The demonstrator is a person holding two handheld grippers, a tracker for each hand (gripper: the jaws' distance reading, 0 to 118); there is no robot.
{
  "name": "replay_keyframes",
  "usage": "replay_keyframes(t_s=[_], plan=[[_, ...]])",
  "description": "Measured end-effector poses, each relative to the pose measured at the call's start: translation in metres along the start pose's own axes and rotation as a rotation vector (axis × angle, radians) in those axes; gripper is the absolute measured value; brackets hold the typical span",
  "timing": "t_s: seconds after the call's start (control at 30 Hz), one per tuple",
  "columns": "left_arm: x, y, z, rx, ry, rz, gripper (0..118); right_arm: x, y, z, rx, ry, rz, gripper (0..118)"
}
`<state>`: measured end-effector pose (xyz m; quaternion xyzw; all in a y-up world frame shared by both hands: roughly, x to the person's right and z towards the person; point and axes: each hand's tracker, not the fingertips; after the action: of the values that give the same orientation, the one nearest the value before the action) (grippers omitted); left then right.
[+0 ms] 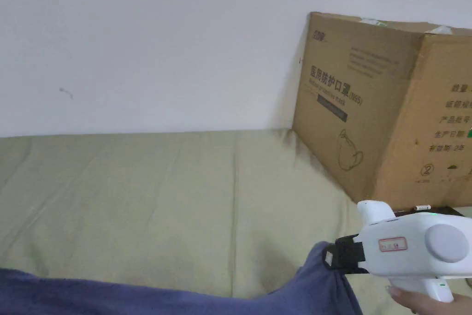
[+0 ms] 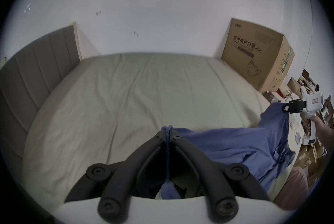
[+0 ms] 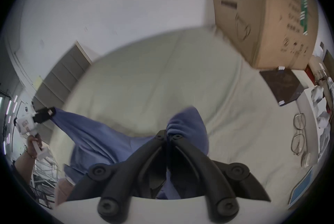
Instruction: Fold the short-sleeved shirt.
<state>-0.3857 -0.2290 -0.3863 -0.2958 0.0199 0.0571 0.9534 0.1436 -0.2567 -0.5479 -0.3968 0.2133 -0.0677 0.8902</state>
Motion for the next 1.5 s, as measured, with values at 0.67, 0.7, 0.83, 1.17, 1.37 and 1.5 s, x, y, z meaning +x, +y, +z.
replay_keyframes(t_s=[0.67, 0.7, 0.83, 1.17, 1.37, 1.5], plan=[[0.009, 0.184, 0.131, 0.355, 0.003, -0.038, 2, -0.061, 0.161, 0.205, 0.469, -0.042, 0.063, 0], [0.008, 0.190, 0.129, 0.362, 0.003, -0.024, 2, -0.064, 0.170, 0.206, 0.480, -0.055, 0.071, 0], [0.005, 0.219, 0.107, 0.358, -0.004, 0.033, 2, -0.069, 0.217, 0.201, 0.500, -0.083, 0.075, 0], [0.012, 0.308, 0.048, 0.402, 0.033, 0.064, 2, -0.087, 0.355, 0.197, 0.621, -0.188, 0.151, 0], [0.011, 0.376, -0.001, 0.470, 0.045, 0.135, 2, -0.104, 0.425, 0.190, 0.703, -0.249, 0.204, 0], [0.015, 0.407, -0.026, 0.531, 0.070, 0.121, 2, -0.109, 0.449, 0.185, 0.759, -0.275, 0.236, 0]])
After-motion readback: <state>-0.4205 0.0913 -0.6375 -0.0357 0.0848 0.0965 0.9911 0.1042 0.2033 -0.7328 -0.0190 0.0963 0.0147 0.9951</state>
